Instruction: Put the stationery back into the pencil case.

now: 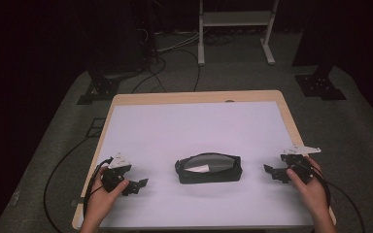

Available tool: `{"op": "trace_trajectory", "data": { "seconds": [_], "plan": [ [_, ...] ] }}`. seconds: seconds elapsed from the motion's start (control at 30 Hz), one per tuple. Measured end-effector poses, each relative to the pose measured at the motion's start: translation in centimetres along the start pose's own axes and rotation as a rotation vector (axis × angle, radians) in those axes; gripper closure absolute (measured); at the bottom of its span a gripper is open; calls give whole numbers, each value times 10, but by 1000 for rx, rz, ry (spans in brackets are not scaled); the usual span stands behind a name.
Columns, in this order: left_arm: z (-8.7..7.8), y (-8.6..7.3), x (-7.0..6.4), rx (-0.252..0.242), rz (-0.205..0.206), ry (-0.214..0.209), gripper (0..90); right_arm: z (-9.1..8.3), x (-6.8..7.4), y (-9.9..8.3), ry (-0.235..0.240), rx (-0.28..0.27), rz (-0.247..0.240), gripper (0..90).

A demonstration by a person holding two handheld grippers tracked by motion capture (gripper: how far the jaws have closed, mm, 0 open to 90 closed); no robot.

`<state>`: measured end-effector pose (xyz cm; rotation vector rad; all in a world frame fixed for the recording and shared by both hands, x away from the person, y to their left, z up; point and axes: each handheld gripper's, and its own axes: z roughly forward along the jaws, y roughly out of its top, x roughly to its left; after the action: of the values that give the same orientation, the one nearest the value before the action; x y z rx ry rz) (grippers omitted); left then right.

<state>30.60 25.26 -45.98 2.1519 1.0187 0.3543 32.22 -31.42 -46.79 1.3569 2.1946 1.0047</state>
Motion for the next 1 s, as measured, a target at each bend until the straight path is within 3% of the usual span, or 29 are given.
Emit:
{"op": "trace_trajectory", "data": {
  "seconds": [0.4, 0.63, 0.83, 1.0],
  "plan": [
    [5, -9, 7, 20, 24, 39, 88, 7, -5, -7, -32, 44, 8, 157],
    [7, -13, 8, 18, 38, 67, 88, 8, -3, -9, -40, 39, -23, 139],
    [10, -16, 10, -3, 22, 85, 15, 8, -4, -13, -39, 7, -23, 134],
    [10, -17, 9, -3, 27, 88, 15, 8, -3, -14, -41, 1, -23, 135]
  ]
}}
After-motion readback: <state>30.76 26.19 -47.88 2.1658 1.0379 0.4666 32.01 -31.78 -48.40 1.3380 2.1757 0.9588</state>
